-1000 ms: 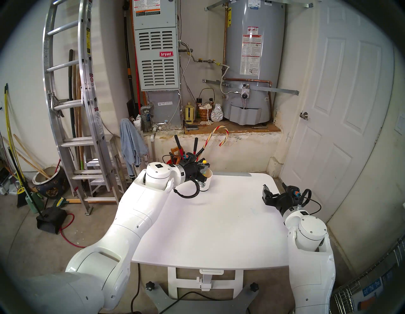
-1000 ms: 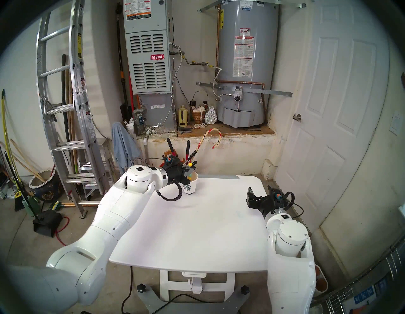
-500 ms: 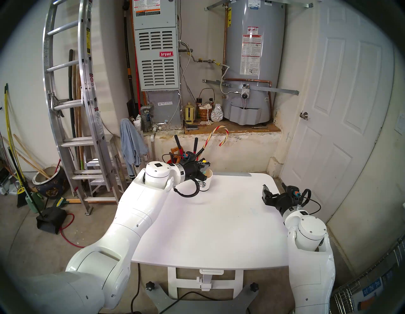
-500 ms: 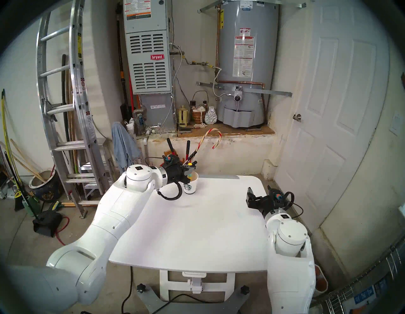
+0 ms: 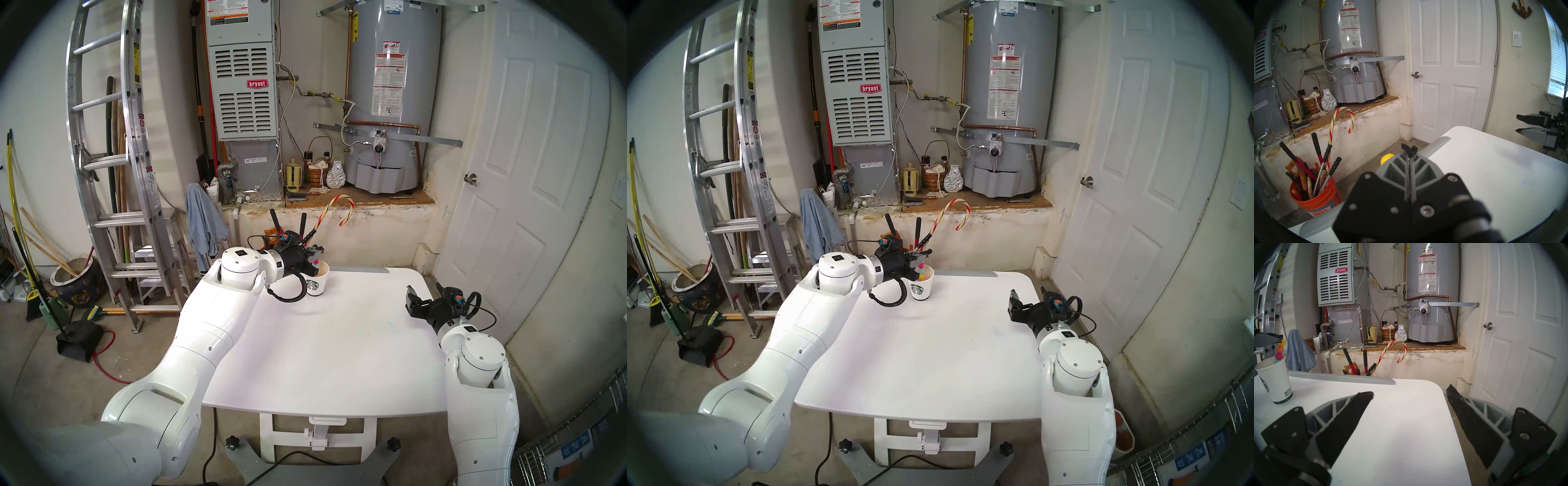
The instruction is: Switch the marker to another color
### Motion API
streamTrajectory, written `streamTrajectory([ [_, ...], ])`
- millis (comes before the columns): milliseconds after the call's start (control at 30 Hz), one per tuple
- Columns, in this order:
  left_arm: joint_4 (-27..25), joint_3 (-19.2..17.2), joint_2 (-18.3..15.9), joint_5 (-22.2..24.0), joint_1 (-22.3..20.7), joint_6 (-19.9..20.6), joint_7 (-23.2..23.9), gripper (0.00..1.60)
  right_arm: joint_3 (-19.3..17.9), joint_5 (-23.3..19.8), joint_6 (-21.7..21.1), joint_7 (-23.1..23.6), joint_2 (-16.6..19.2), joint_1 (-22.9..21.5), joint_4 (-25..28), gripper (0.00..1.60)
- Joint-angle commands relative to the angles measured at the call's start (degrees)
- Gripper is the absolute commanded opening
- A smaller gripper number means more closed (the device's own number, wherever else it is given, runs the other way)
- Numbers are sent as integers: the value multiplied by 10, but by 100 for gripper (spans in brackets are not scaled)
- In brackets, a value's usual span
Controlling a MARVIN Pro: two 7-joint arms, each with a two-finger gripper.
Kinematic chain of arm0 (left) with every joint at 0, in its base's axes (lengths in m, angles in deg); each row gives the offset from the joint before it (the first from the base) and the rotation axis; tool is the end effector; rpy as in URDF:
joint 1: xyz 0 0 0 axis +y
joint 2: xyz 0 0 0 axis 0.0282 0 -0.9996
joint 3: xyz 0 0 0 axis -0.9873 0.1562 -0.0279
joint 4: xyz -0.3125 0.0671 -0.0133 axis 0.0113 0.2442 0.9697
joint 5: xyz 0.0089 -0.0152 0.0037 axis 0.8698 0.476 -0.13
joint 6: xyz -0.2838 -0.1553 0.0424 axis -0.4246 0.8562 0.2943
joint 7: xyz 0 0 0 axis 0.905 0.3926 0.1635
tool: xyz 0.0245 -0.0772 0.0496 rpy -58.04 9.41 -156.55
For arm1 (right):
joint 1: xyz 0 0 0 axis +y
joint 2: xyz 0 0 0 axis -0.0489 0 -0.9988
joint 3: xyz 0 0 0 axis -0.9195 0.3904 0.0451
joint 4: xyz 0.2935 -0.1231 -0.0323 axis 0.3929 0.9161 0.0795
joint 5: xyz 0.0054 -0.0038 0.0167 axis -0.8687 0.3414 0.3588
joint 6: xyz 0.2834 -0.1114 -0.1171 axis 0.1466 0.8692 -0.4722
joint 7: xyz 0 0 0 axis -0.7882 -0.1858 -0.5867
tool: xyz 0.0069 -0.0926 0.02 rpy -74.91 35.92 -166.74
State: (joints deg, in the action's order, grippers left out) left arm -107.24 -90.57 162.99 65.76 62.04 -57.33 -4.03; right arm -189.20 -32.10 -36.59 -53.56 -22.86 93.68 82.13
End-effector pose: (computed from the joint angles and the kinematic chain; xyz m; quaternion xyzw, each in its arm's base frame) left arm 0.5600 -0.0758 -0.2702 0.7158 -0.3058 0.5841 0.2301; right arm 0.3910 -0.0877 -0.3269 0.7599 0.0195 0.6496 0.0131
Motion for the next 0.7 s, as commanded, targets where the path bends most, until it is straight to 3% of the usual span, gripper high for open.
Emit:
streamTrajectory([
  [0, -41, -31, -10, 12, -15, -7, -9, 18, 1, 0, 4, -1, 2, -12, 8, 160],
  [100, -46, -35, -15, 4, -17, 0, -19, 36, 5, 1, 2, -2, -1, -11, 15, 160],
  [200, -53, -38, -18, 7, -16, 4, -15, 18, 8, 1, 1, -2, -2, -10, 19, 160],
  [400, -56, -34, -17, 6, -14, 18, -14, 21, 10, 0, 1, -2, -2, -8, 18, 160],
  [433, -53, -29, -17, 4, -15, 18, -12, 40, 10, 0, 1, -3, -3, -5, 21, 160],
  [467, -53, -29, -17, 4, -15, 18, -12, 40, 10, 0, 1, -3, -3, -5, 21, 160],
  [500, -52, -27, -17, 4, -15, 21, -11, 61, 10, 0, 0, -3, -3, -4, 23, 160],
  [600, -55, -22, -19, 6, -13, 25, -4, 77, 9, 1, -4, -3, -5, 3, 31, 160],
  [667, -59, -21, -21, 5, -10, 25, -3, 78, 9, 1, -4, -4, -5, 5, 33, 160],
])
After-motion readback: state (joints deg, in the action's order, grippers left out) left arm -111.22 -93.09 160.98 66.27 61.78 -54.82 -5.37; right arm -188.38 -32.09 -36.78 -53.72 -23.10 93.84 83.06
